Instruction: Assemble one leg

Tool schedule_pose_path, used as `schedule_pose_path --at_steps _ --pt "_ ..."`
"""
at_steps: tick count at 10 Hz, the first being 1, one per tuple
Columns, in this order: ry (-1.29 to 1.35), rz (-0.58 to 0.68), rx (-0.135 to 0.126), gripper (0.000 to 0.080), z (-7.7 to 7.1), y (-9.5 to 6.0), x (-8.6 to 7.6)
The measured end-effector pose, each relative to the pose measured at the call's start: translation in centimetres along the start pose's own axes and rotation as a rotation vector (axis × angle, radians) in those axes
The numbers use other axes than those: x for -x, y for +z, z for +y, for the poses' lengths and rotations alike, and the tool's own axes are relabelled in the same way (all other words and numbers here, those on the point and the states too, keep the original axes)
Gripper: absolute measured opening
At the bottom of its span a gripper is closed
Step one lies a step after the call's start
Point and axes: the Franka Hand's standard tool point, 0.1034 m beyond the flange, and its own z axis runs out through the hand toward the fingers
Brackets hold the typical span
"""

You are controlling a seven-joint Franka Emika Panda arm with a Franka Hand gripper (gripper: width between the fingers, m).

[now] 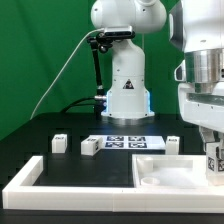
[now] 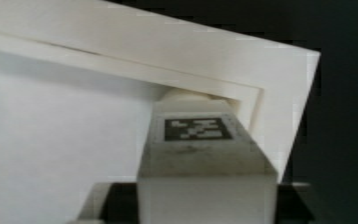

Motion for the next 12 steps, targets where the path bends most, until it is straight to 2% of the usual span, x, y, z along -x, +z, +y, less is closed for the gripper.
schedule_pose_path --at_steps 5,8,9,10,11,12 --pt "0.307 -0.028 -0.001 0.0291 -0.08 0.01 -0.14" --pt "0.270 -0.031 0.000 0.0298 -0.06 0.04 -0.15" --pt "0.230 -0.034 0.006 0.0480 -0.13 -0.06 -0.16" --pt "0.183 -0.035 0.003 0.0609 -0.23 -0.13 0.03" --pt "0.008 -0.034 0.000 0.0609 -0.24 -0.14 -0.11" --pt "-0.144 -0.036 0.000 0.0642 -0.33 -0.23 0.01"
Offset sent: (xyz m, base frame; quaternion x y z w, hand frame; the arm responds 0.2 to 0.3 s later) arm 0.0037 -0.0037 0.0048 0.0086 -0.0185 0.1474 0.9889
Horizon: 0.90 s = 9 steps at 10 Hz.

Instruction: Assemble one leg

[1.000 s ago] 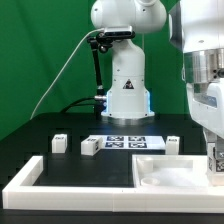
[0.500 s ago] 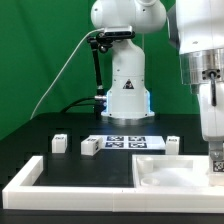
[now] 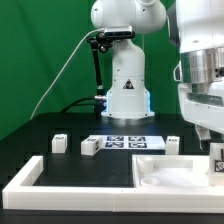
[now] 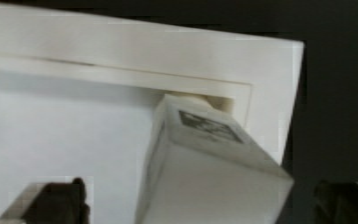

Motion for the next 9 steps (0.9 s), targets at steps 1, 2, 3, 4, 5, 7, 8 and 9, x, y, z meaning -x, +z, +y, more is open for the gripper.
schedule_pose_path --at_steps 1,2,3,4,5,7,8,9 --pt "-0.110 0.000 -0.002 0.0648 -0.11 -0.03 0.23" --pt "-0.199 0.001 -0.001 0.0648 -0.11 0.00 0.47" --pt "-0.323 0.006 0.003 0.0648 -0.10 0.03 0.62" --pt "-0.428 0.008 0.006 0.0648 -0.09 0.07 0.82" --pt "-0.549 0.014 0.011 0.0648 -0.08 0.09 0.86" --pt "-0.779 0.038 0.033 0.0648 -0.06 0.18 0.76" --pt "-0.900 0.048 0.043 0.0648 -0.13 0.13 0.62" --pt "-0.983 0.057 0.053 0.0648 -0.14 0.14 0.72"
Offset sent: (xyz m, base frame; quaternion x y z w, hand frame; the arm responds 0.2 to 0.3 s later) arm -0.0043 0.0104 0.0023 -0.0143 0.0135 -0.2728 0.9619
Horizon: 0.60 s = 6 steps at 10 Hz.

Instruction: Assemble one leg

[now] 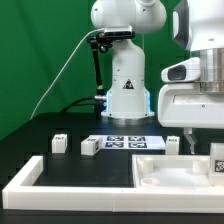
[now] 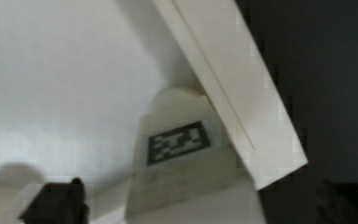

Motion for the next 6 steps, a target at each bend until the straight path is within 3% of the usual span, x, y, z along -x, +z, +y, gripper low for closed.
schedule_pose_path --at_steps 3,5,6 --pt "-0.210 0.018 0.003 0.0648 0.27 0.06 -0.26" --pt "-0.208 0.018 0.003 0.0376 0.27 0.06 -0.26" --pt "-0.208 0.018 0.003 0.0291 0.27 0.06 -0.26"
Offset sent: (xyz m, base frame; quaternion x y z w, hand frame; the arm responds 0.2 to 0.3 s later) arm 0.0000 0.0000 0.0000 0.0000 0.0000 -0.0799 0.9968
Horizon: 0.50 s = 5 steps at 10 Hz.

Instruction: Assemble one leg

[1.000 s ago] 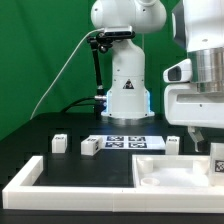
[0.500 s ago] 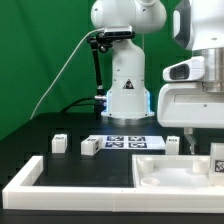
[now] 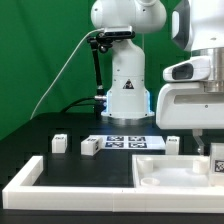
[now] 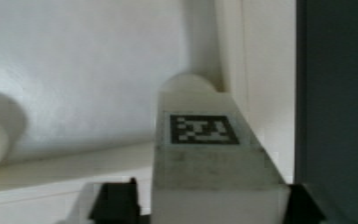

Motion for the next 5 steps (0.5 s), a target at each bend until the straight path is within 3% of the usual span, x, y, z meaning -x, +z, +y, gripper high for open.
schedule_pose_path --at_steps 3,5 --pt "0.043 0.000 -0.001 0.0291 -0.01 0.00 0.00" --pt "0.306 0.005 0.002 0.0291 0.03 -0.01 0.06"
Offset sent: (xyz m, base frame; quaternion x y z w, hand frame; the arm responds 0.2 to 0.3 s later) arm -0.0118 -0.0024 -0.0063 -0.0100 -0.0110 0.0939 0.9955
